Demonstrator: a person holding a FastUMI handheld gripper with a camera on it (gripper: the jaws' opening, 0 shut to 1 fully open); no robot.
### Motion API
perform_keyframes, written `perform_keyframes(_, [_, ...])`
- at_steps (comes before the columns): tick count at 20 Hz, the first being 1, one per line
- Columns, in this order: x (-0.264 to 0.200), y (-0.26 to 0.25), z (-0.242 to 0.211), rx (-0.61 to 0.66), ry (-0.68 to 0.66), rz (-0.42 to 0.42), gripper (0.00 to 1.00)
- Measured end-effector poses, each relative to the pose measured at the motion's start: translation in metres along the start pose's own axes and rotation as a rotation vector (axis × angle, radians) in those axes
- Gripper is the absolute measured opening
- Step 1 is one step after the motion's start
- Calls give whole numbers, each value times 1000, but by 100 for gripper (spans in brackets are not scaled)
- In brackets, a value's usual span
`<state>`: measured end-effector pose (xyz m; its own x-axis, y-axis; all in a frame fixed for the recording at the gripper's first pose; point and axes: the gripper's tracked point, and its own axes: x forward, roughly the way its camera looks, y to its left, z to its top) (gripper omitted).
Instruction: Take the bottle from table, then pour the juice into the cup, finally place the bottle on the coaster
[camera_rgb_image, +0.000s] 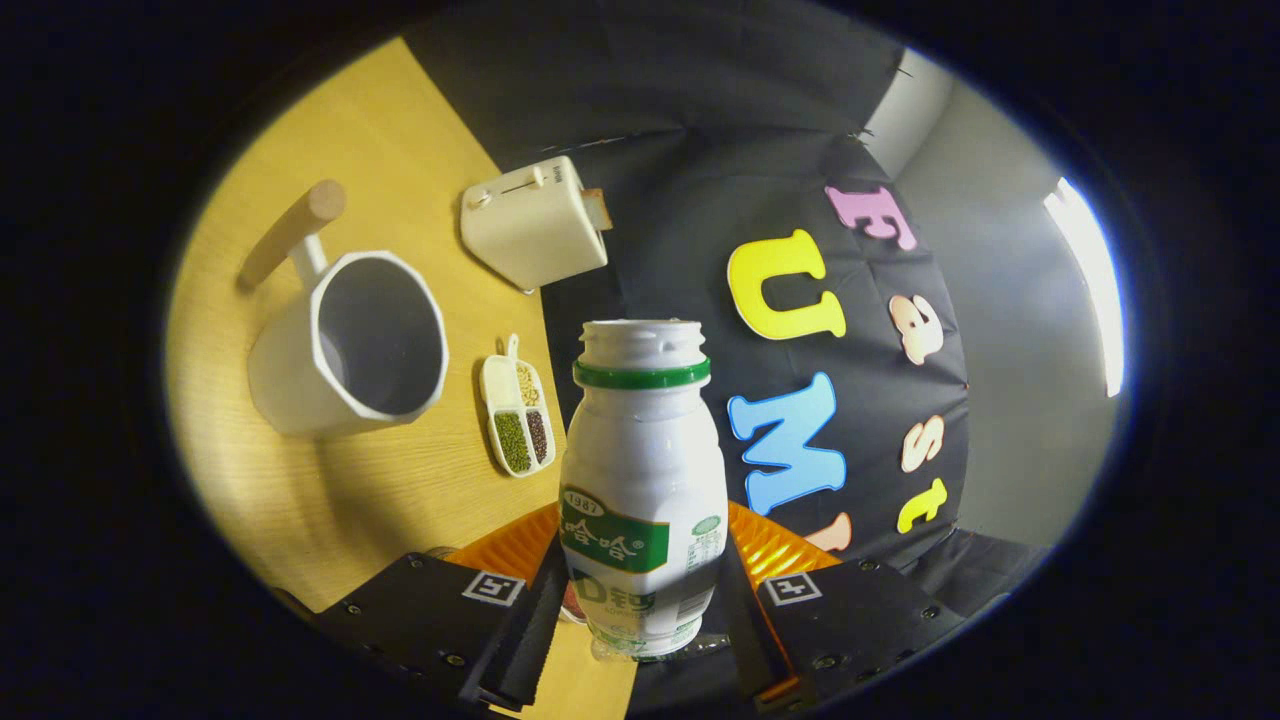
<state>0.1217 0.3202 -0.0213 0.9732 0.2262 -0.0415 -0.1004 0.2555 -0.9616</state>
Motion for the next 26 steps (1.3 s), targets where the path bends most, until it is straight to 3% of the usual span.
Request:
perform_keyframes(3, [-2,-7,-6,156,12,-19,72])
perform_keyframes(15, [-8,20,-32,750,74,114,72])
perform_keyframes(26, [-13,18,-52,1003,103,117,72])
